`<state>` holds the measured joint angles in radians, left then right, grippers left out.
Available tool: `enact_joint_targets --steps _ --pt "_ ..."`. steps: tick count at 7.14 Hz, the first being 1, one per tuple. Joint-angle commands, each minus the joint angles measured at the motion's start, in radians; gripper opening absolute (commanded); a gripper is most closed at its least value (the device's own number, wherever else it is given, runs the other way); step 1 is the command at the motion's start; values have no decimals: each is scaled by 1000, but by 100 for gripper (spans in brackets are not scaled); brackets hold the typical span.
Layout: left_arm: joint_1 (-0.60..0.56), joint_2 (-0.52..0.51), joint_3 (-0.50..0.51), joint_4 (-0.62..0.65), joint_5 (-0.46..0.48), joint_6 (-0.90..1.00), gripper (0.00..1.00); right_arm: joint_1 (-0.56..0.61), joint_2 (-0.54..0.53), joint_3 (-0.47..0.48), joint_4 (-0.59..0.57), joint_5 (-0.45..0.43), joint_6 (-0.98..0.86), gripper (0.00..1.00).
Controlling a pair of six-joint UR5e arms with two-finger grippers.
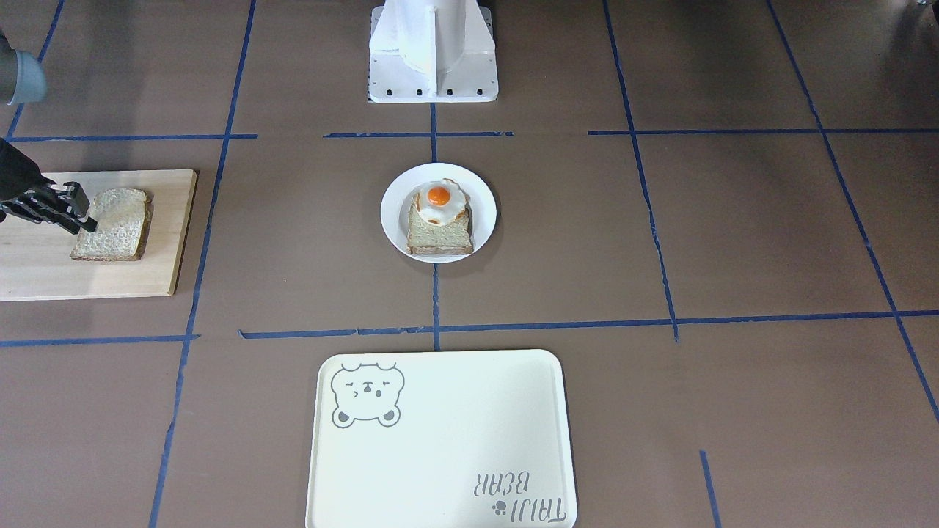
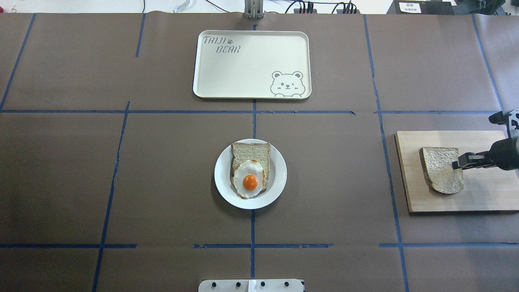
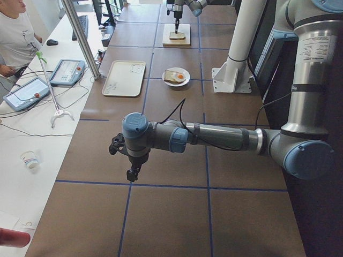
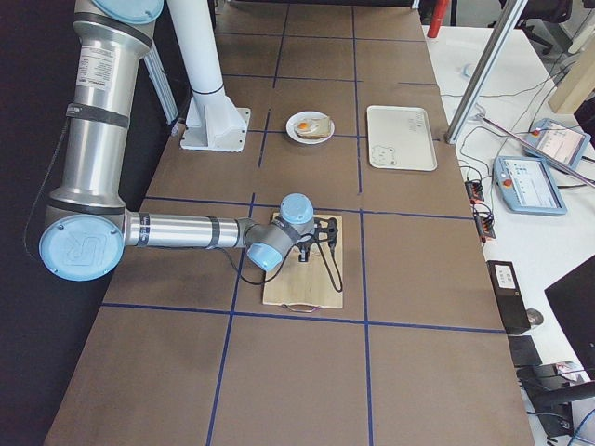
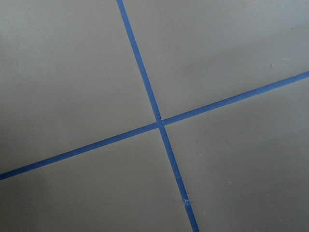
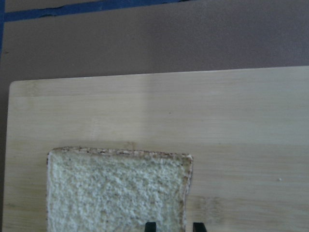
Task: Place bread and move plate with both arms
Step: 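Lower the right gripper onto the bread slice and close on its edge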
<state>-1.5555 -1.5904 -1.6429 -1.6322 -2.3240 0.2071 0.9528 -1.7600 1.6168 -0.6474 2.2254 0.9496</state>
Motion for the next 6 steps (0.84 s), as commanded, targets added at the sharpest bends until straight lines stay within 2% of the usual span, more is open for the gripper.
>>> enact_joint_targets --steps 1,2,3,4,6 --pt "0 0 0 0 -2 0 100 -3 1 0 -1 0 0 37" --pt "0 1 0 0 0 0 100 -6 1 0 -1 0 0 30" --pt "0 1 0 0 0 0 100 -9 1 0 -1 0 0 10" --pt "0 1 0 0 -2 0 100 -14 1 0 -3 -1 0 0" --pt "0 0 0 0 0 0 100 -11 -2 32 -5 29 0 0"
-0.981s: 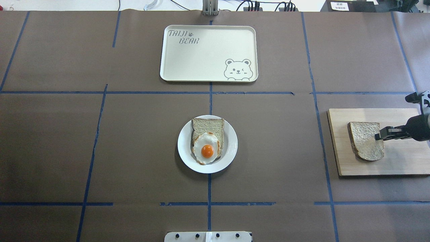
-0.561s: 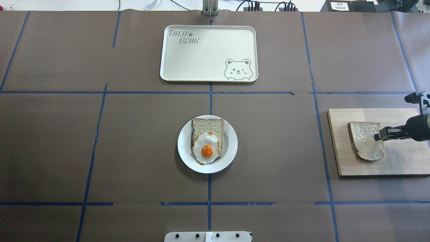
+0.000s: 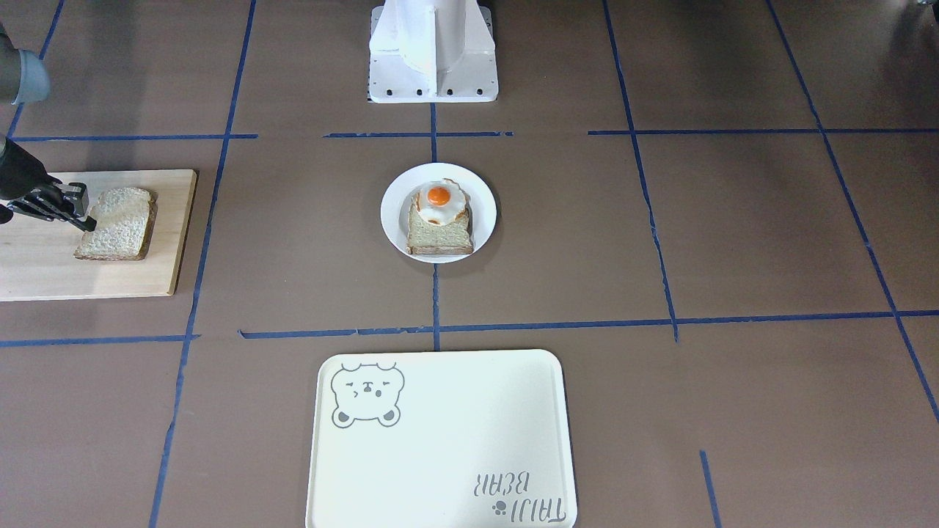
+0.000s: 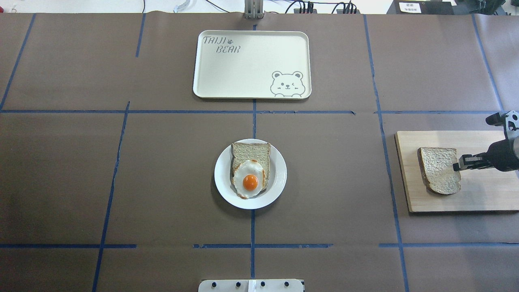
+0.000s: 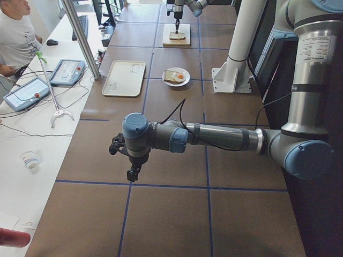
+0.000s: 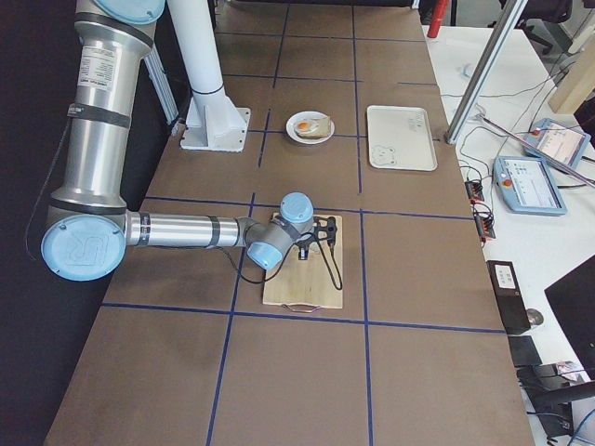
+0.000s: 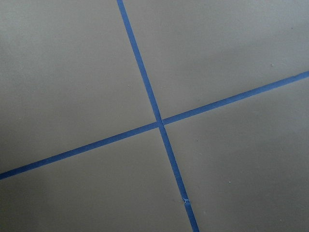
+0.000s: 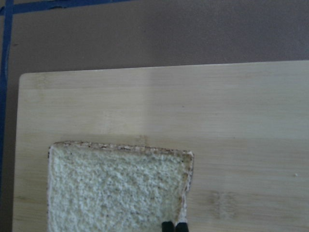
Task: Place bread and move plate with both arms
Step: 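Lift the bread slice with the right gripper and carry it over the plate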
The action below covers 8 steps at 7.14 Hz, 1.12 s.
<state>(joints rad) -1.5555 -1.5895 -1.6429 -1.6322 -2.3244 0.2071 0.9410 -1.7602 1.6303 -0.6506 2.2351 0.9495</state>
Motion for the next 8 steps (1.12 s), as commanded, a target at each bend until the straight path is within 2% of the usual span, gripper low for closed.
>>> enact_joint_targets --steps 1,4,5,7,8 --pt "0 -1 -2 0 -1 0 100 13 -7 35 -3 67 0 0" --pt "0 -1 -2 0 -1 0 100 119 4 94 -15 217 2 0" --pt "0 -1 -2 0 -1 0 100 133 8 114 -17 240 2 0" --pt "0 -1 -2 0 -1 0 100 134 114 189 -139 238 64 0" --pt "0 -1 -3 0 -1 0 100 110 205 203 -179 233 136 0"
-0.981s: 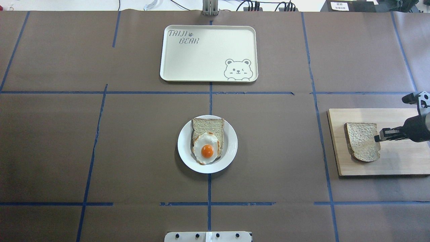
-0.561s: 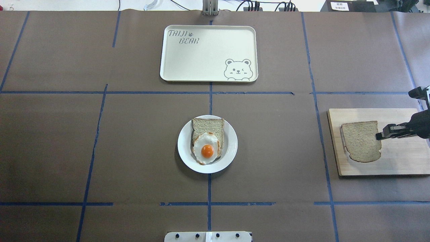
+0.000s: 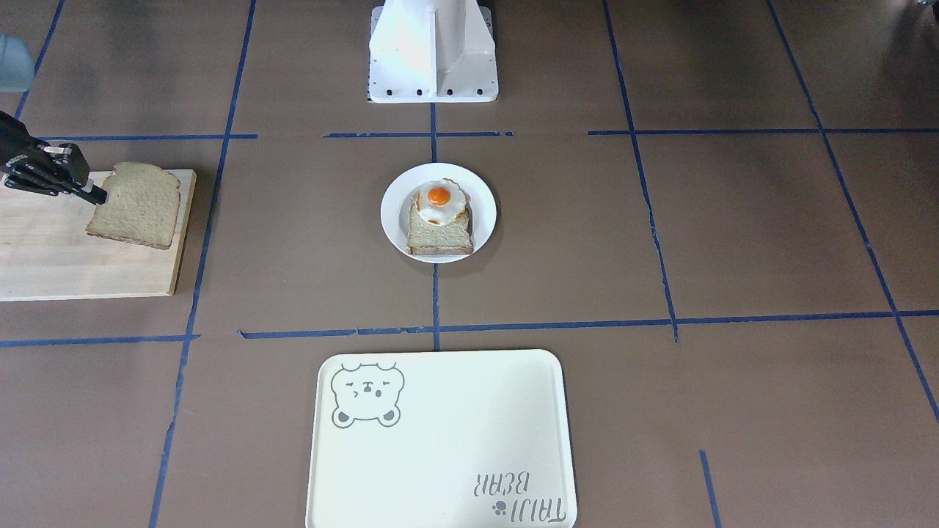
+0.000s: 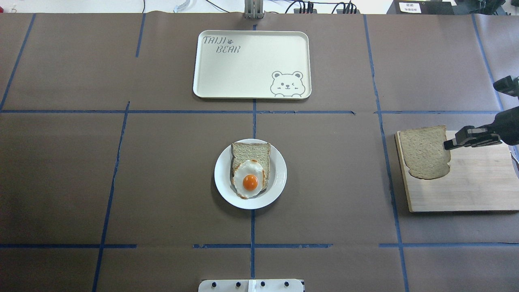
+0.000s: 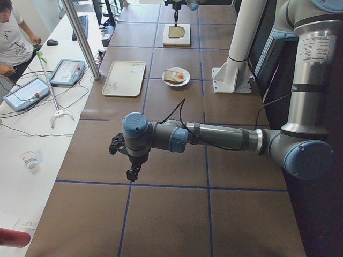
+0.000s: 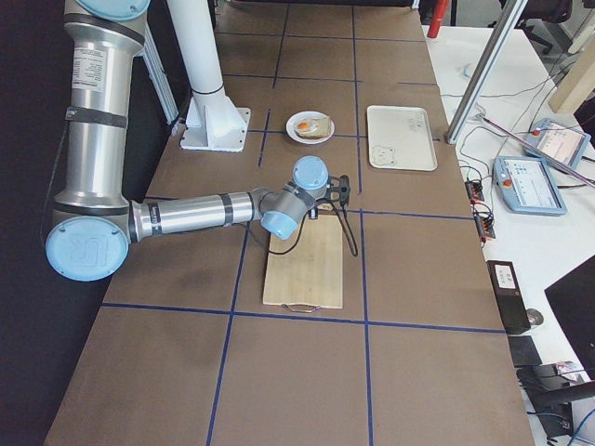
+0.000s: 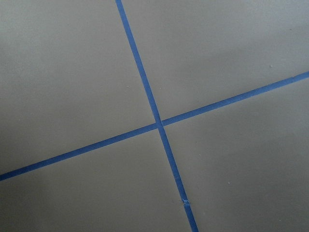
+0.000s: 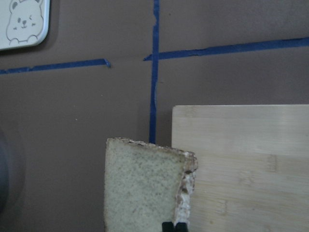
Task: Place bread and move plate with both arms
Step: 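Lift the bread slice with the right gripper and carry it over the plate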
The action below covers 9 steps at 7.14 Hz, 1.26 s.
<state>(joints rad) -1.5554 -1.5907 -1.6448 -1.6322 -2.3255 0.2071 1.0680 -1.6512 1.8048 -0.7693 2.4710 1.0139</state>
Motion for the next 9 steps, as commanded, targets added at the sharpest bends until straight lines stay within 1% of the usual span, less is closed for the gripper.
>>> enact_joint_targets --steps 1,3,5,6,7,8,9 --pt "0 0 -1 0 2 0 100 -84 194 27 -86 -26 143 0" --pt "0 0 -3 0 0 0 100 -217 365 25 -160 -169 248 0" --pt "0 -2 -9 0 0 0 100 -349 492 13 -227 -294 267 0" --pt "0 -2 -12 0 0 0 100 -406 531 4 -249 -364 268 0" --pt "0 -2 -12 0 0 0 100 -451 566 -31 -243 -429 265 0" --pt "0 -2 -12 0 0 0 100 -480 611 -77 -239 -476 265 0" --pt "0 0 -12 0 0 0 100 -511 614 -81 -232 -507 268 0"
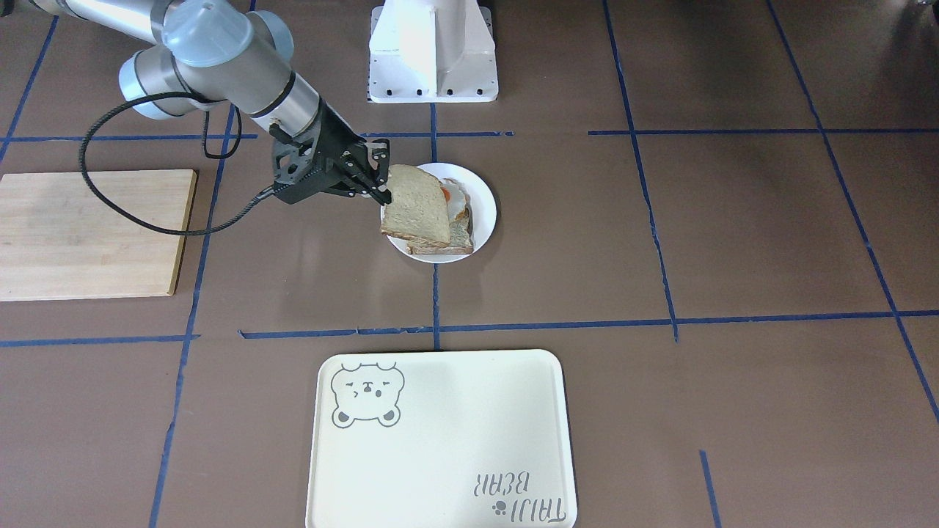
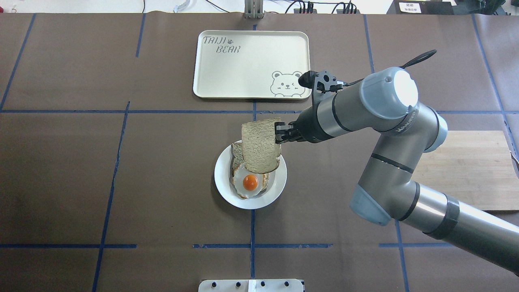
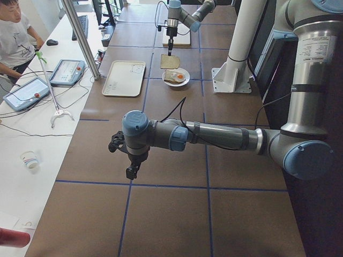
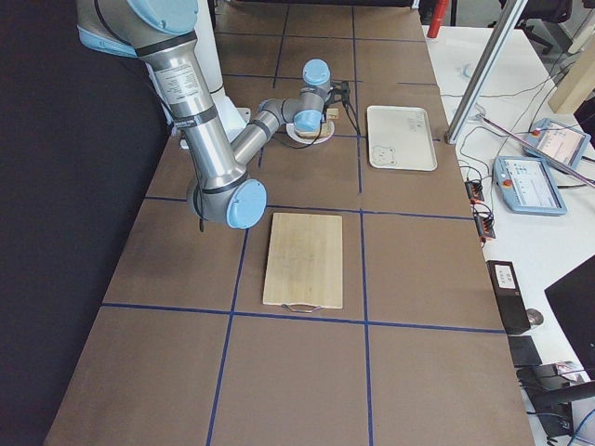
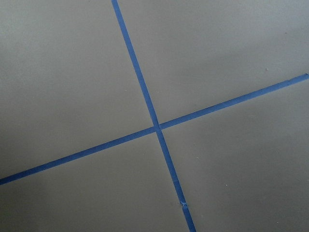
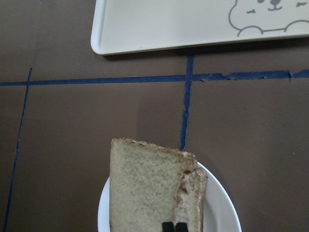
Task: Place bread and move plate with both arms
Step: 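Lift the bread slice with the right gripper and carry it over the plate, then lay the bread on the egg toast and open the right gripper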
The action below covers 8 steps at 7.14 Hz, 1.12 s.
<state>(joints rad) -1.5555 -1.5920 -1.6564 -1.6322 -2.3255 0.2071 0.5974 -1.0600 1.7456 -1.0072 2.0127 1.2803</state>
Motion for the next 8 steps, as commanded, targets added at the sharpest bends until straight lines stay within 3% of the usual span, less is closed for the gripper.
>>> enact_joint_targets --steps 1,2,7,8 --pt "0 0 4 0 0 0 100 -75 25 -21 6 -84 16 0" --pt "0 0 6 0 0 0 100 -103 25 -23 4 -138 16 0" --pt "0 0 7 0 0 0 100 -122 5 -49 6 -150 11 2" --pt "0 0 7 0 0 0 100 -122 0 -48 6 -150 7 22"
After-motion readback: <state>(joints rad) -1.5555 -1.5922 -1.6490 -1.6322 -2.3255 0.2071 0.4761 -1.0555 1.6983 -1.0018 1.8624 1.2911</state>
